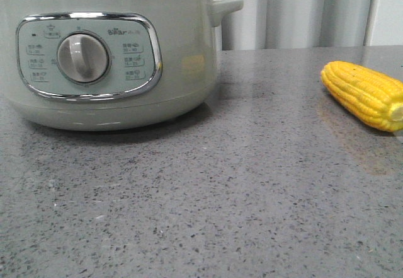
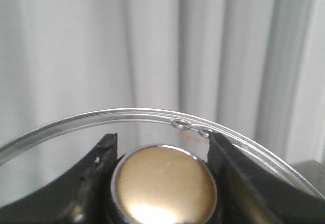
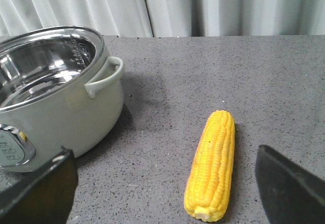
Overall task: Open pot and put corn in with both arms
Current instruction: 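Lift the glass lid off the pot with the left gripper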
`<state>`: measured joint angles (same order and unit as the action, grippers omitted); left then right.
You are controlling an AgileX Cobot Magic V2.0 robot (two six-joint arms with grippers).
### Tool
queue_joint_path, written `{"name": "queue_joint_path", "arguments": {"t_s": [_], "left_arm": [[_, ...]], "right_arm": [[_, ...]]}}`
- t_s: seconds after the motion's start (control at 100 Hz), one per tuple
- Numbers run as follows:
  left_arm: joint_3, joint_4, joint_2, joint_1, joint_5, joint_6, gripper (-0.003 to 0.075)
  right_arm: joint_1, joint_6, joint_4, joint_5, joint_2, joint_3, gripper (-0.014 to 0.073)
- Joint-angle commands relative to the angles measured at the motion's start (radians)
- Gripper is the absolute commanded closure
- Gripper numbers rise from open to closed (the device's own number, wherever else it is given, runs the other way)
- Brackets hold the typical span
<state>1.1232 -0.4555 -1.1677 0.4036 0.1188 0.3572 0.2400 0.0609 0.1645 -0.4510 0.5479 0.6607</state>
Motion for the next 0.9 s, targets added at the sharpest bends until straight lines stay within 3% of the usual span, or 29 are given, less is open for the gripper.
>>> {"name": "queue_joint_path", "arguments": {"t_s": [0.0, 0.2, 0.41, 0.65, 0.89], "left_arm": [[0.024, 0.009, 0.092, -0.091, 0.042, 0.043, 0.0731], [-0.138, 0.002, 0.23, -0.382, 0.006, 0.043, 0.0731], [-0.383, -0.101, 0.291, -0.592, 0.019, 0.041, 0.0729], [-0.621, -0.169, 0.268, -0.58, 0.105, 0.041, 0.0728], [-0.671, -0.179, 0.191, -0.58, 0.117, 0.039, 0.0728]], "right_arm": [[-0.001, 0.004, -0.005, 0.071, 0.011, 0.034, -0.0026], [-0.001, 0.004, -0.005, 0.069, 0.011, 0.034, -0.0026], [-0.001, 0.004, -0.005, 0.069, 0.011, 0.034, -0.0026], [-0.001, 0.004, -0.005, 0.063, 0.011, 0.034, -0.0026], [-0.001, 0.004, -0.005, 0.043, 0.011, 0.034, -0.0026]]}}
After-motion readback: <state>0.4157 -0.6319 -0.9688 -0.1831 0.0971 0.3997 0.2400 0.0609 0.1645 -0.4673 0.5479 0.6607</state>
